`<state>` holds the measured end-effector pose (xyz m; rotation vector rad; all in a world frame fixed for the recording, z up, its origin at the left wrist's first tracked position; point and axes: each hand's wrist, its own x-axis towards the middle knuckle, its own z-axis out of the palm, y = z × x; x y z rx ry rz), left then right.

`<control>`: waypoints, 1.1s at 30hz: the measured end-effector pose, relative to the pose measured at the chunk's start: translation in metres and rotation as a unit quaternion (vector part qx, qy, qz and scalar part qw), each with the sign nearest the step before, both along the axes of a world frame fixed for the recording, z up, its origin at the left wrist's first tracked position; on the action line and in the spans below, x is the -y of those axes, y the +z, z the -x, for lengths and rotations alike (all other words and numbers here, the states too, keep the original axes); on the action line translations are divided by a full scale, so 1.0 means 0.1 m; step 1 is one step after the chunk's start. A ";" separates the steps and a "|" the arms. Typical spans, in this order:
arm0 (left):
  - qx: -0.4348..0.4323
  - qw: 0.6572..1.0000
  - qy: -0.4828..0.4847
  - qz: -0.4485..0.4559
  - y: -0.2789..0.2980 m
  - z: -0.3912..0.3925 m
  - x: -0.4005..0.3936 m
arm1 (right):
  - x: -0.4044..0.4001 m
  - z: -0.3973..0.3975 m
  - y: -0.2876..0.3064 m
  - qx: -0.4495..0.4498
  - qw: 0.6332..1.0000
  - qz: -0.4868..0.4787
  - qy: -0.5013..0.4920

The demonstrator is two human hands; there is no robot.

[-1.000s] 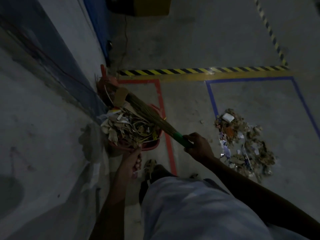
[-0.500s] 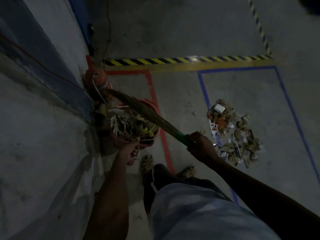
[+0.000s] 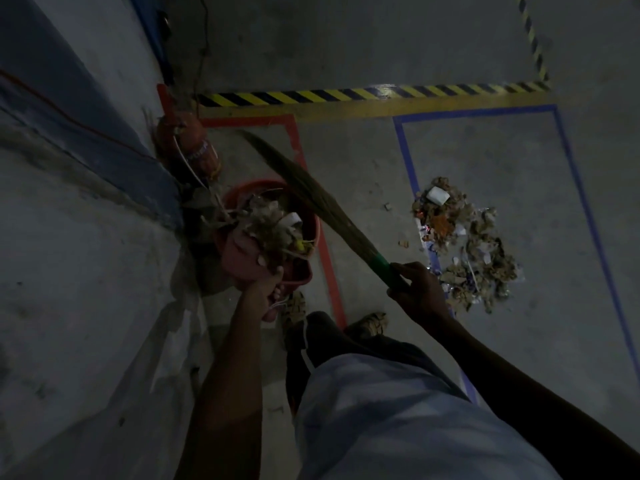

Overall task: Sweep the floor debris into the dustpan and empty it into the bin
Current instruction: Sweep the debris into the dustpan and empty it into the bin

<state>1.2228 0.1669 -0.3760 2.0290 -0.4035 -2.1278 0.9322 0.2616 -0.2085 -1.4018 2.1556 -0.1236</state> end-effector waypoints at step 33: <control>0.111 0.991 0.072 -0.001 0.49 1.45 -1.09 | -0.51 2.22 -0.21 0.074 0.997 -0.006 -0.022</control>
